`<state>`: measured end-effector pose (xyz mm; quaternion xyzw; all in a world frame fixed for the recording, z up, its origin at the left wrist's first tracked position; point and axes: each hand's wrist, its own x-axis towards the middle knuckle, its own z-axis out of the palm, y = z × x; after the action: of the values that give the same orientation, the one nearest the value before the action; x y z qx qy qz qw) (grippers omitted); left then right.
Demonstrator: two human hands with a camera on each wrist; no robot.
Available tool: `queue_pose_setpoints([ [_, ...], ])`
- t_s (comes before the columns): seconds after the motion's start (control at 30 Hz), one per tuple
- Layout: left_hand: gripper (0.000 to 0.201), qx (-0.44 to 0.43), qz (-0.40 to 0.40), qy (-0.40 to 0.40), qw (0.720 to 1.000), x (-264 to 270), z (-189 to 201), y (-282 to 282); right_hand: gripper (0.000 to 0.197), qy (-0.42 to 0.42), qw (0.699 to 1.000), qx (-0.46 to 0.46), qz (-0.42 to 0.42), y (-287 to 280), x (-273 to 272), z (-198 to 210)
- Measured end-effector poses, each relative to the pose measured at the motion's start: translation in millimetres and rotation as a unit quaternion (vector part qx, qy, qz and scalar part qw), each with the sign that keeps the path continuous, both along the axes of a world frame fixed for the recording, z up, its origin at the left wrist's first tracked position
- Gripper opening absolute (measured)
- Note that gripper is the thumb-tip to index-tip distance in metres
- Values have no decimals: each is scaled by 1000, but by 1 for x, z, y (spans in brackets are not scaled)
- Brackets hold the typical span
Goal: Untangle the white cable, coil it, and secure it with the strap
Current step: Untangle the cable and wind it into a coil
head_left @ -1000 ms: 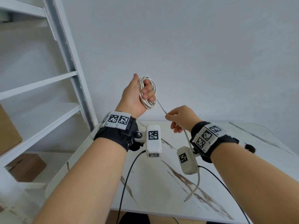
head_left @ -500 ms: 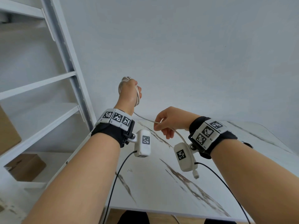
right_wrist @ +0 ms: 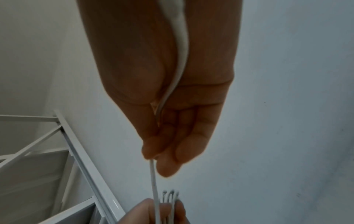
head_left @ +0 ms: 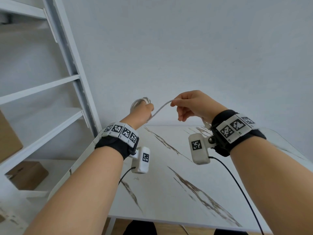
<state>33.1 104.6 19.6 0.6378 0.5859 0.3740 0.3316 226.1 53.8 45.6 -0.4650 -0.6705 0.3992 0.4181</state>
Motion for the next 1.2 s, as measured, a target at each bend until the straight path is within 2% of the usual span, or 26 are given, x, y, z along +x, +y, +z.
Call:
queue_pose_setpoints([
  [0.1,24,-59,-60,-1,996,10,0,-6,22,2,999,35,-38,1,-2,0],
  [0.23,61,-85,-124,56,987,11,-2,-13,18,14,987,102,-124,6,1,-1],
  [0.3,69,-87,-141,55,985,9,0,-17,19,2,979,126,-160,8,4,-3],
  [0.37,68,-105,-168,27,980,9,3,-19,19,-10,974,137,-180,8,6,-4],
  [0.53,45,-153,-239,-43,958,9,12,-22,15,-5,973,134,-189,12,10,-8],
  [0.77,48,-130,-257,-122,950,6,19,-27,15,28,977,127,-168,13,8,-19],
  [0.87,49,-124,-264,-169,942,5,20,-27,16,-15,984,102,-145,15,4,-26],
  [1.0,50,-135,-273,-258,917,4,18,-26,21,-81,985,100,-119,17,-4,-33],
  [1.07,51,-140,-276,-303,901,4,18,-27,23,-64,986,94,-120,16,-8,-34],
  [1.2,51,-141,-265,-392,869,7,20,-27,22,48,994,42,-88,13,-14,-36],
])
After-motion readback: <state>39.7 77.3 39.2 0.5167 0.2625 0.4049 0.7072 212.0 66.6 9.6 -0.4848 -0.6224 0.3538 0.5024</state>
